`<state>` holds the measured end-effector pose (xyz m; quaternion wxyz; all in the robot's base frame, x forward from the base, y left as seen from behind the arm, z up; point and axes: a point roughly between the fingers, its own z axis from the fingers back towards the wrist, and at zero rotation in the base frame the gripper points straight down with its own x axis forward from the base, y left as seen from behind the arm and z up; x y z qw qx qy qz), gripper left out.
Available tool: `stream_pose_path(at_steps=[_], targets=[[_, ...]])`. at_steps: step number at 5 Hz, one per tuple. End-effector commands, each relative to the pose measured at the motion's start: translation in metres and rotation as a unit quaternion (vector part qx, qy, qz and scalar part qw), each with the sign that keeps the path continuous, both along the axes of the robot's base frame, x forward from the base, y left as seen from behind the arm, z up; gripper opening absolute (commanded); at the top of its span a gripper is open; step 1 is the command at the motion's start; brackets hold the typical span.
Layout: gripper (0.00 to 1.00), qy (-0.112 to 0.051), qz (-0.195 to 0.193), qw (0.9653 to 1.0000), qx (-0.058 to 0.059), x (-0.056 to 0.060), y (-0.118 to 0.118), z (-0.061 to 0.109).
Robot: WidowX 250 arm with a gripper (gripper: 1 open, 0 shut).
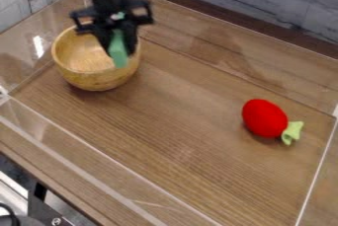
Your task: Put the green object in the brown bowl
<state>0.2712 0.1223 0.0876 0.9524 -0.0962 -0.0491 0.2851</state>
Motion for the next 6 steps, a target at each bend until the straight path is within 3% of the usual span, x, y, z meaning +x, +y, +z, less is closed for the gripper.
stream_pose_path(at_steps=[1,3,4,5,6], targets=[[0.00,-0.029,0.002,0.9994,0.020,-0.004,0.021,0.023],[0.00,-0.027,0.004,0.9993,0.026,0.001,0.042,0.016],[1.00,-0.027,-0.028,0.9988,0.027,0.003,0.055,-0.005],[1.00,-0.035,-0.054,0.9976,0.025,0.003,0.063,-0.014],[1.00,-0.042,-0.066,0.9966,0.026,-0.007,0.049,-0.006]])
